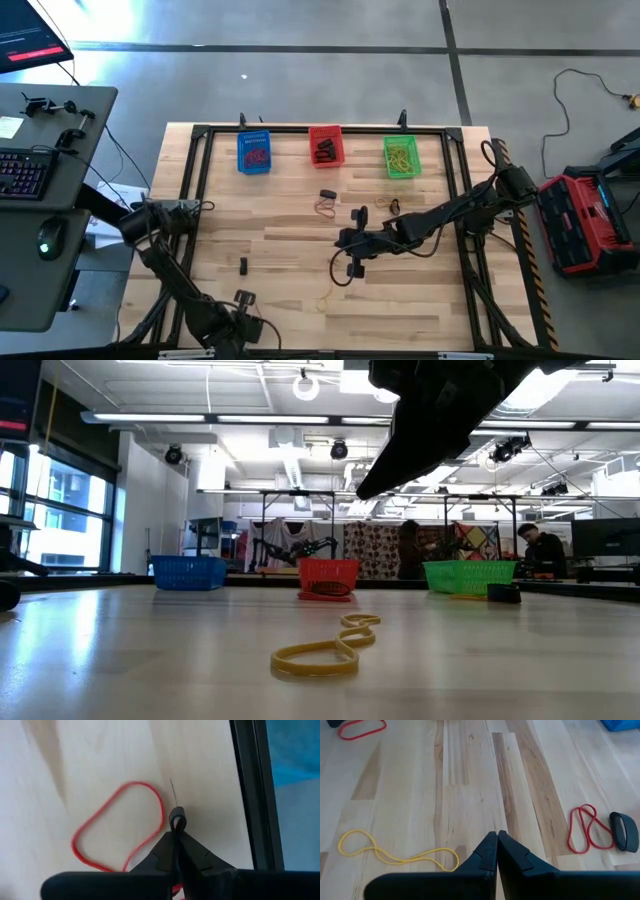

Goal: Sort rubber bands into baskets
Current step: Put the black rubber band into the red bin

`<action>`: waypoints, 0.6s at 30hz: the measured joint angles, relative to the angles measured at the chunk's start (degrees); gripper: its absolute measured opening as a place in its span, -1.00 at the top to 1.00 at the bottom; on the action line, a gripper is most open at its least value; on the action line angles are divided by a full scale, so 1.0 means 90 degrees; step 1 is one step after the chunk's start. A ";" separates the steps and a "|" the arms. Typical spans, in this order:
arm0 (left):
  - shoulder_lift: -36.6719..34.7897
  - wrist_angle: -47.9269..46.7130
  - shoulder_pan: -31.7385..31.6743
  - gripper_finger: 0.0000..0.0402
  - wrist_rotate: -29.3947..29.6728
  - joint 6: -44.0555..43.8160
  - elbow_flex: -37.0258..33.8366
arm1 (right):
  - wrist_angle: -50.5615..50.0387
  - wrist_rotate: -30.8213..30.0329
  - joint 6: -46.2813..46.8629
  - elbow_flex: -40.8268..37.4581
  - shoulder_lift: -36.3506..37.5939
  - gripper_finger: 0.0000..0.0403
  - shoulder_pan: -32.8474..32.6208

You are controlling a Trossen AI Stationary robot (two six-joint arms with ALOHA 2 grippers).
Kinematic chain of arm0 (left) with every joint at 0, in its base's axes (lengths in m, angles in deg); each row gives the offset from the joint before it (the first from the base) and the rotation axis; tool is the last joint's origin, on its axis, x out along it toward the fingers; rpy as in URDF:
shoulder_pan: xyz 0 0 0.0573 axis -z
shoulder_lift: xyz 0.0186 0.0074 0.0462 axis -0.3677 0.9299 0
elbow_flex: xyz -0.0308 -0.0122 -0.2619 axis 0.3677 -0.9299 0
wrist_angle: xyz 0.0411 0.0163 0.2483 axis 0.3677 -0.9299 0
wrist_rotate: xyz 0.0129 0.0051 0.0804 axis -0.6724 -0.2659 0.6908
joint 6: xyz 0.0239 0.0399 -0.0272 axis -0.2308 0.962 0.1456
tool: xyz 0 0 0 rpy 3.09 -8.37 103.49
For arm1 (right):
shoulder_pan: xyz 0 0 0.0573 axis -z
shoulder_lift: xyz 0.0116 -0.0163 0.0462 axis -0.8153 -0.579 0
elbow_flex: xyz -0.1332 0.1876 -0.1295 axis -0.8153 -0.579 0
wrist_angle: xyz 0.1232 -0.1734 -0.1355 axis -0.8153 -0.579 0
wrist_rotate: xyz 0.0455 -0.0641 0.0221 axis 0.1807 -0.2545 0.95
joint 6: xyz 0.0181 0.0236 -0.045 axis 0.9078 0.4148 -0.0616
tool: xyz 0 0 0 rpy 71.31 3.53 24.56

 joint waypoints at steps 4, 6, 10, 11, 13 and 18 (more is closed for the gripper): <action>-0.0135 0.0017 -0.0164 0.99 0.0103 0.0032 0.0005 | -0.0002 0.0000 -0.0007 0.0001 0.0000 1.00 0.0000; -0.0272 0.0044 -0.0226 0.99 0.0210 0.0035 0.0005 | -0.0016 0.0000 -0.0052 0.0000 0.0000 1.00 0.0000; -0.0627 0.0181 -0.0383 0.99 0.0534 0.0027 0.0007 | -0.0010 0.0000 -0.0077 0.0001 0.0000 1.00 0.0000; -0.0709 0.0187 -0.0438 0.99 0.0587 -0.0002 0.0007 | 0.0001 -0.0002 -0.0094 0.0002 0.0000 1.00 0.0000; -0.0852 0.0188 -0.0579 1.00 0.0725 -0.0108 0.0007 | 0.0005 -0.0002 -0.0119 0.0002 0.0000 1.00 0.0000; -0.0966 0.0195 -0.1046 1.00 0.0919 -0.0184 0.0015 | 0.0026 -0.0002 -0.0121 0.0002 0.0000 1.00 0.0000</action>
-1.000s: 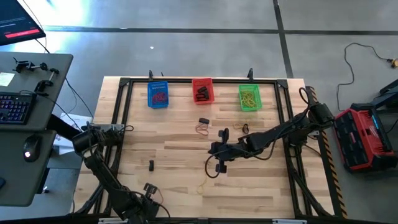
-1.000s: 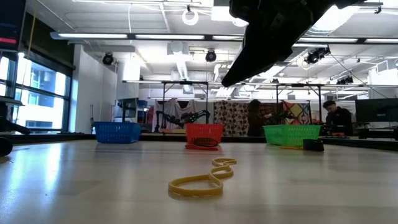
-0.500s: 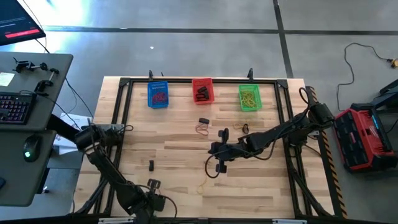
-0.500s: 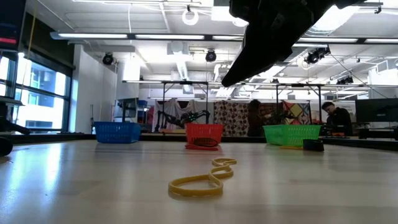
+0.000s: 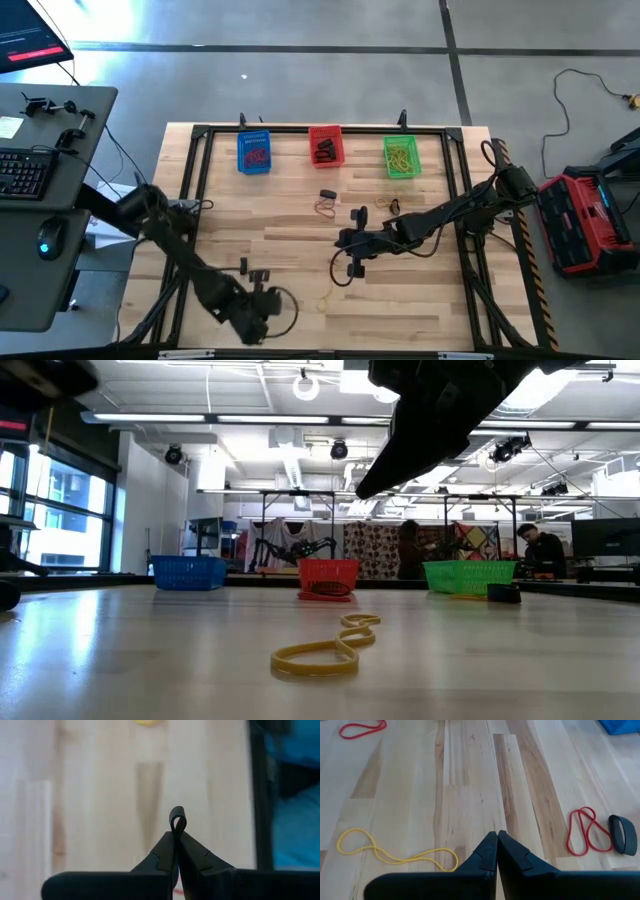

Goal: Sort rubber bands into baskets
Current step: Put the black rubber band into the red bin

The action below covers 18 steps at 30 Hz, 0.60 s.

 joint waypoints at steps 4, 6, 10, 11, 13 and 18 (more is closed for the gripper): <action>0.0004 0.0007 -0.0528 1.00 0.0226 0.0229 0.0000 | 0.0000 0.0000 0.0000 0.0000 0.0000 1.00 -0.0001; -0.0005 0.0012 -0.0768 1.00 0.0491 0.0659 0.0000 | 0.0000 -0.0008 -0.0017 0.0000 0.0000 1.00 -0.0012; -0.0123 0.0015 -0.1180 1.00 0.1183 0.1411 -0.0002 | 0.0039 -0.0219 -0.0151 0.0000 0.0000 1.00 -0.0074; -0.0144 0.0046 -0.1289 1.00 0.1262 0.1540 -0.0012 | 0.0042 -0.0282 -0.0164 0.0000 0.0000 1.00 -0.0087; -0.0241 0.0575 -0.1539 1.00 0.1310 0.1832 -0.0244 | 0.0059 -0.0342 -0.0159 0.0000 0.0000 1.00 -0.0101; -0.0678 0.2432 -0.2160 1.00 0.0845 0.2250 -0.1388 | 0.0073 -0.0532 -0.0138 0.0000 0.0000 1.00 -0.0138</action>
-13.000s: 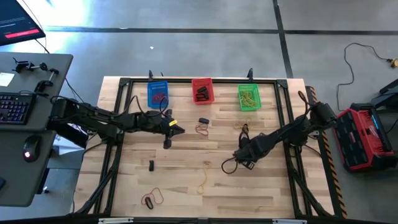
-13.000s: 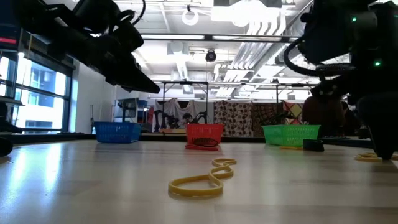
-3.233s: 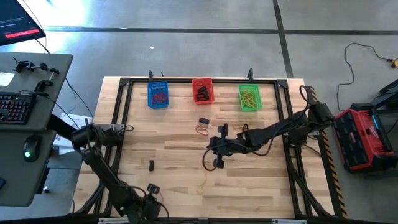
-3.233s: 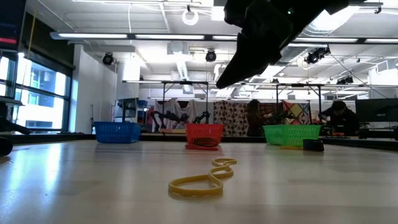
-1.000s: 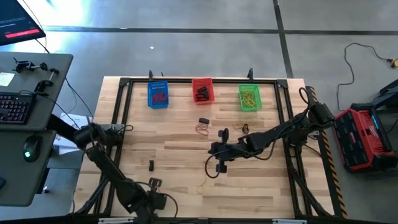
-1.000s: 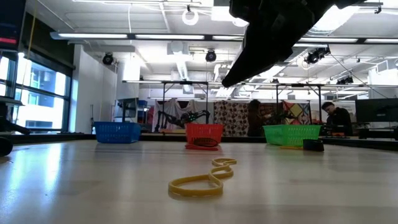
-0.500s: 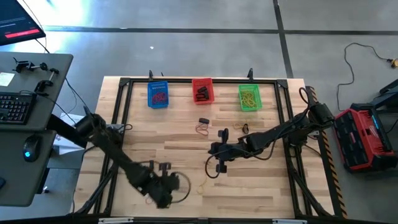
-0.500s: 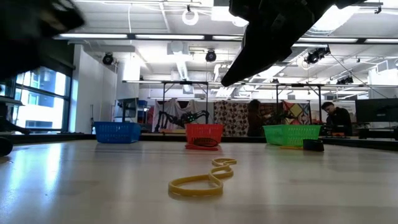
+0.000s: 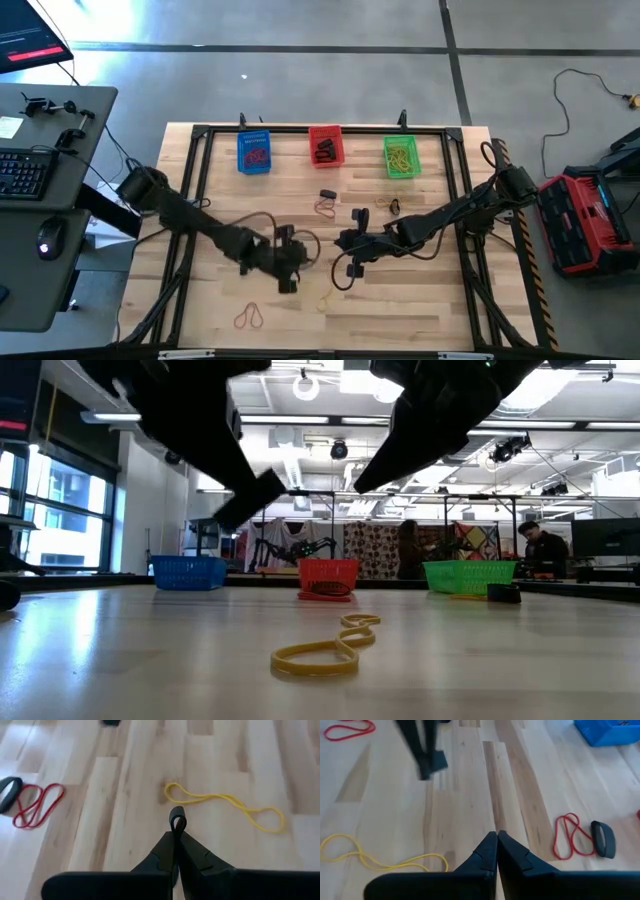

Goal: Sort rubber bands into baskets
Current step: Put the black rubber band into the red bin

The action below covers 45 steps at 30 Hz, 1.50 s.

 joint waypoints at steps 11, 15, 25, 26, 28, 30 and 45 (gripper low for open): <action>-0.0772 0.1741 -0.2118 1.00 -0.0418 0.0931 -0.1021 | 0.0471 -0.0272 -0.0191 -0.0002 0.0000 1.00 0.0097; -0.0772 0.1925 -0.2987 1.00 -0.0829 0.1304 -0.1026 | 0.0535 -0.0446 -0.0094 0.0000 0.0000 1.00 0.0179; -0.0610 0.2476 -0.4825 1.00 -0.2102 0.1778 -0.1006 | 0.0879 -0.1520 0.0575 -0.0002 -0.0474 1.00 0.0591; -0.0557 0.2476 -0.4959 1.00 -0.2198 0.1817 -0.0966 | 0.0978 -0.1519 0.0574 -0.0002 -0.0555 1.00 0.0631; -0.0381 0.2479 -0.5185 1.00 -0.2414 0.1907 -0.0806 | 0.1094 -0.1517 0.0574 -0.0002 -0.0693 1.00 0.0693; -0.0177 0.2465 -0.5343 1.00 -0.2613 0.2039 -0.0603 | 0.1164 -0.1498 0.0575 -0.0002 -0.0777 1.00 0.0736; 0.1435 0.1673 -0.6318 1.00 -0.3285 0.2698 0.0948 | 0.1195 -0.1539 0.0526 -0.0002 -0.0787 1.00 0.0784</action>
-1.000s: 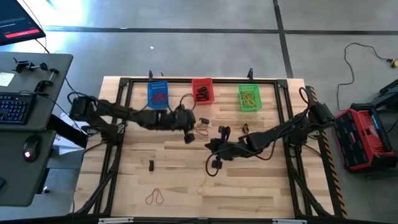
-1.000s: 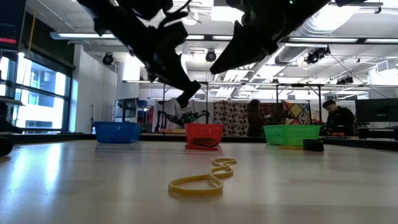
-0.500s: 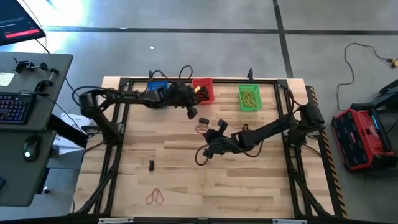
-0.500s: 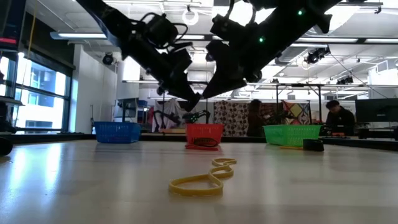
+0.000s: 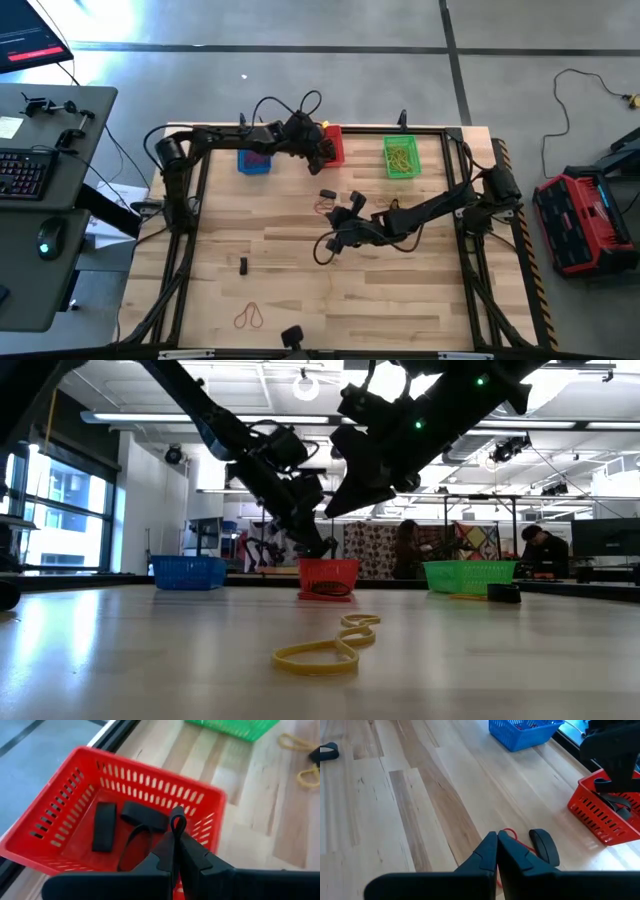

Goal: Sort rubber bands into baskets
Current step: Put the black rubber band into the red bin, then put the yellow rubber band into the green bin

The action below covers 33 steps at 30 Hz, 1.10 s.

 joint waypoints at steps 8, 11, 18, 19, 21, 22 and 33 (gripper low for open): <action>0.0287 -0.0162 -0.0255 1.00 -0.0239 0.0204 0.0156 | 0.0006 0.0000 -0.0101 0.0000 0.0001 1.00 0.0071; 0.0273 -0.0250 -0.0268 1.00 -0.0247 0.0388 0.0156 | 0.0005 0.0000 -0.0101 0.0000 0.0001 1.00 0.0108; 0.0273 -0.0411 -0.0136 0.81 -0.0289 0.0790 0.0156 | 0.0006 0.0075 -0.0101 0.0000 0.0001 1.00 0.0210; 0.0273 -0.0413 -0.0115 0.77 -0.0290 0.0820 0.0154 | 0.0007 0.0100 -0.0101 0.0000 0.0001 1.00 0.0235; 0.0273 -0.0380 -0.0077 0.67 -0.0292 0.0912 0.0154 | 0.0007 0.0158 -0.0103 0.0000 0.0001 1.00 0.0287; 0.0273 -0.0366 -0.0069 0.62 -0.0292 0.0946 0.0155 | 0.0007 0.0191 -0.0113 0.0000 0.0001 1.00 0.0312; 0.0273 -0.0012 -0.0069 0.34 -0.0289 0.1420 0.0154 | 0.0010 0.0422 -0.0204 0.0000 0.0003 1.00 0.0620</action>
